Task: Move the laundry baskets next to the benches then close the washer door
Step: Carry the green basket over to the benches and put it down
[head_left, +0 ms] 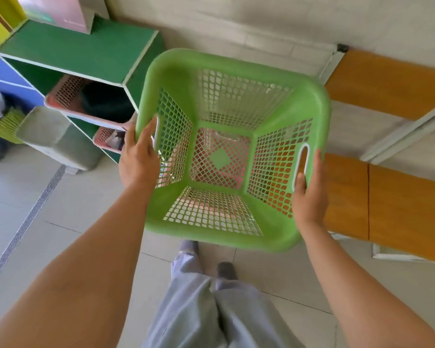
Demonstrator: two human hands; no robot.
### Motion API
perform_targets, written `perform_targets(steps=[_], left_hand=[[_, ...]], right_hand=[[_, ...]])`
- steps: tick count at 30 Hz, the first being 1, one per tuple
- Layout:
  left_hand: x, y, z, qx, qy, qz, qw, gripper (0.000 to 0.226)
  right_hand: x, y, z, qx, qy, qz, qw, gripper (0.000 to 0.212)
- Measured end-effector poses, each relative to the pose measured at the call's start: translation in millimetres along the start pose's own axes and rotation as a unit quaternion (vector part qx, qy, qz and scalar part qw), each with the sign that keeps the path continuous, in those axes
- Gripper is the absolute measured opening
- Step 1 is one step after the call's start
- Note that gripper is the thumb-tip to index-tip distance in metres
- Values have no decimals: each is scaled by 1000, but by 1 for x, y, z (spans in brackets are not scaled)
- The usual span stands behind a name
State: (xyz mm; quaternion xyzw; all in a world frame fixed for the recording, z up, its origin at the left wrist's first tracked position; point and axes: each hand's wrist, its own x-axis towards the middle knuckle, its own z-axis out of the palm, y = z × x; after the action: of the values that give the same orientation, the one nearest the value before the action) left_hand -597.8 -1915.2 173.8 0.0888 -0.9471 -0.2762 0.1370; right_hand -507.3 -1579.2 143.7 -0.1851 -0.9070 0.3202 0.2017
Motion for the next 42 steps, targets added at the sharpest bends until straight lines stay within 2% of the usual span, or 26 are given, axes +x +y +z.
perform_targets(steps=[12, 24, 35, 38, 40, 42], left_hand=[[107, -56, 104, 26, -164, 9, 986, 52], [124, -101, 214, 55, -225, 2, 973, 45], [130, -131, 282, 151, -285, -8, 947, 54], [128, -136, 290, 189, -331, -24, 924, 71], [125, -139, 291, 218, -352, 4, 910, 78], [123, -141, 291, 215, -352, 30, 910, 76]], right_hand=[[28, 14, 113, -84, -20, 97, 992, 59], [40, 82, 200, -130, -78, 133, 979, 60], [38, 130, 266, -191, -144, 165, 957, 66], [35, 134, 273, -260, -175, 160, 936, 74], [36, 132, 272, -297, -185, 150, 925, 75], [36, 129, 268, -314, -180, 136, 922, 68]])
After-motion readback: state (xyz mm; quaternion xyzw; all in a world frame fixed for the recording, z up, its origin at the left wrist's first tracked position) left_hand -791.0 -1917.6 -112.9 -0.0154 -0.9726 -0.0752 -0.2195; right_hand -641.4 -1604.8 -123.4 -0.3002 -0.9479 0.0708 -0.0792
